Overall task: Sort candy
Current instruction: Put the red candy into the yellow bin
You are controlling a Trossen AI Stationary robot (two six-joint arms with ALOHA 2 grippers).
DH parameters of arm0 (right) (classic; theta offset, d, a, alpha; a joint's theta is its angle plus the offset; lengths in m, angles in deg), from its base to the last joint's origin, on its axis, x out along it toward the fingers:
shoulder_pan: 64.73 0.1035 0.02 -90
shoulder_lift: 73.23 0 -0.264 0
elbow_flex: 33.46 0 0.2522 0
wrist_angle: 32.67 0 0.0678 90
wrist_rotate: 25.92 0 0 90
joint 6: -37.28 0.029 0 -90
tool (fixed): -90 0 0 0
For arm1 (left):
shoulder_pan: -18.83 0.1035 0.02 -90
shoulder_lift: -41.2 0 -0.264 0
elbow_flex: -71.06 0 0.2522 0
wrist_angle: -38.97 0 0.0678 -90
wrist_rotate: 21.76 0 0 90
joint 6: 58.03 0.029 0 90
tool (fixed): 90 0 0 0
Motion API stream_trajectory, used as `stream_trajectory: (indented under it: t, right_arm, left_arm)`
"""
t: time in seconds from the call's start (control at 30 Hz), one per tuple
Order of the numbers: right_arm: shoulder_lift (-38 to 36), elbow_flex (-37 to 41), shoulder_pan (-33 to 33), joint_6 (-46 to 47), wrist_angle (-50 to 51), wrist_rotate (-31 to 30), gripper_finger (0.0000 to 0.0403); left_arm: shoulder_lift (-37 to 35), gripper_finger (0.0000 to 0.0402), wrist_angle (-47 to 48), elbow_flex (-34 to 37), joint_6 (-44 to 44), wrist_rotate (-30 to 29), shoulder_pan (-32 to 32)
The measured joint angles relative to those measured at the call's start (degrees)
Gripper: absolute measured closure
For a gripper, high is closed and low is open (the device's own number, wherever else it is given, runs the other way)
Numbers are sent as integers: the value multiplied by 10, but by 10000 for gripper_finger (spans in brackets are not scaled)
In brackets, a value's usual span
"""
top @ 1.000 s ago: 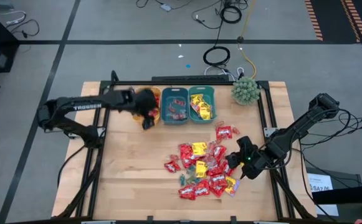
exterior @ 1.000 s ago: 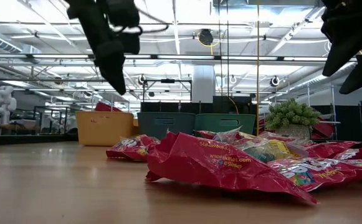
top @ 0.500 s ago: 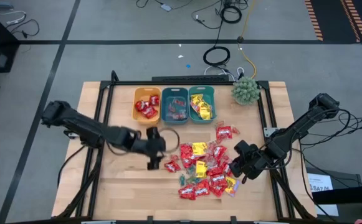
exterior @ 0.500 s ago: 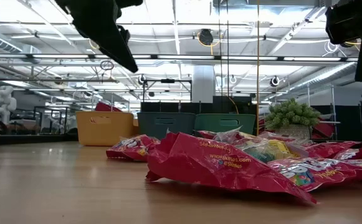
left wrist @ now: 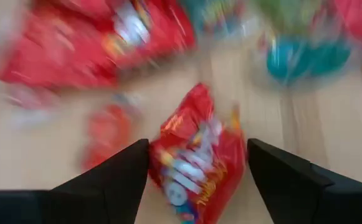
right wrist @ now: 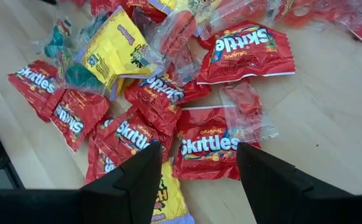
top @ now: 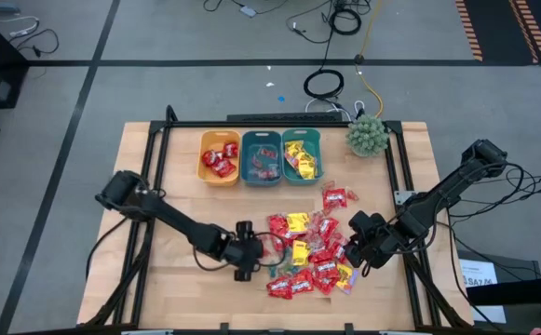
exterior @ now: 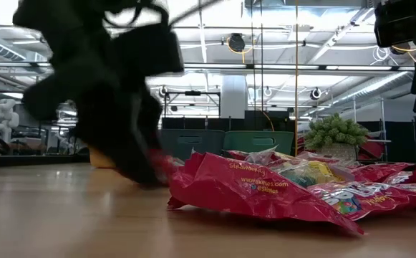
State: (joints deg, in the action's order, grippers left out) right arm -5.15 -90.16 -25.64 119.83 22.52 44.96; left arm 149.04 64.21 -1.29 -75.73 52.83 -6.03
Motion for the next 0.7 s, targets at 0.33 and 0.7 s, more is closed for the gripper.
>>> stream_trajectory:
  t: [0.33, 0.7]
  right_arm:
    - [0, 0, 0, -10, -1, 0, 204]
    - [0, 0, 0, -29, 0, -3, 204]
  left_arm:
    - [33, 260, -6, -4, -58, 18, -21]
    - [-59, 365, 99, -45, -60, 40, -30]
